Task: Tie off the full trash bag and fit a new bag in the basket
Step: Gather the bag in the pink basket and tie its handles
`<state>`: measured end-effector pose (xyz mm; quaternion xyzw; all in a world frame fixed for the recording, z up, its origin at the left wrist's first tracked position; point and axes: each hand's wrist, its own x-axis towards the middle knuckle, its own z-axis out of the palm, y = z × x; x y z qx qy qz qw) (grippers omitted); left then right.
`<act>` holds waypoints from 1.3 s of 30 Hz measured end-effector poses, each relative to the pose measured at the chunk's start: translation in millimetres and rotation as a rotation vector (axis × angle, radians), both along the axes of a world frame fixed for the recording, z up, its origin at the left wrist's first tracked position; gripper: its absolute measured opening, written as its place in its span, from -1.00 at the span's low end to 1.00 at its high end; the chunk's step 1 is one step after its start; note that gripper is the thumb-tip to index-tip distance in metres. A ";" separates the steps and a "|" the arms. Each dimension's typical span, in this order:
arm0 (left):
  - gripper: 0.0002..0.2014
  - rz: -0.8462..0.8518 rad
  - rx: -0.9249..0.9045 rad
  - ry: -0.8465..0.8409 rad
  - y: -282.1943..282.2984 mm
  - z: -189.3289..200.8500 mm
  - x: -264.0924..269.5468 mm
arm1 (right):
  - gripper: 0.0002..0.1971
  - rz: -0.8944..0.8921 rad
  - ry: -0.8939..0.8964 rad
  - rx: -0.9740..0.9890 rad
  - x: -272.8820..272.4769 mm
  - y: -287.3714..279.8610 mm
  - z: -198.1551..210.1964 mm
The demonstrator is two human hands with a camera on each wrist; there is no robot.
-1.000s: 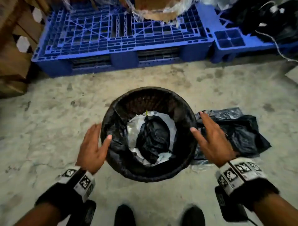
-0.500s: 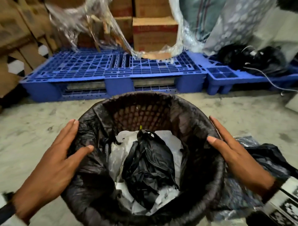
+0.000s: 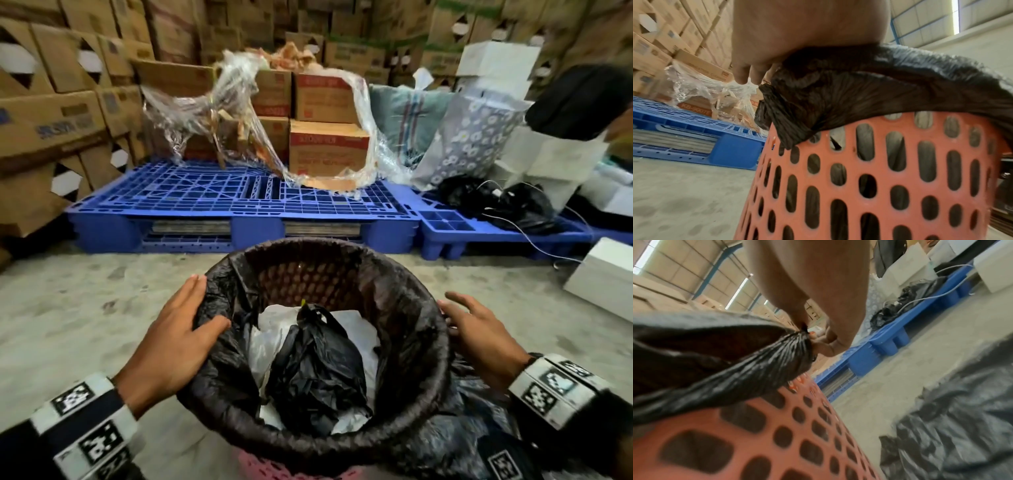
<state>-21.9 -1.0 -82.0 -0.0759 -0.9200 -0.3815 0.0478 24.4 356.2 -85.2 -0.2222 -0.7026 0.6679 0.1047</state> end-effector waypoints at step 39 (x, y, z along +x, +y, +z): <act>-0.81 0.142 1.080 -0.526 -34.2 -17.0 1.4 | -0.64 0.695 0.378 0.564 1.3 -129.0 131.2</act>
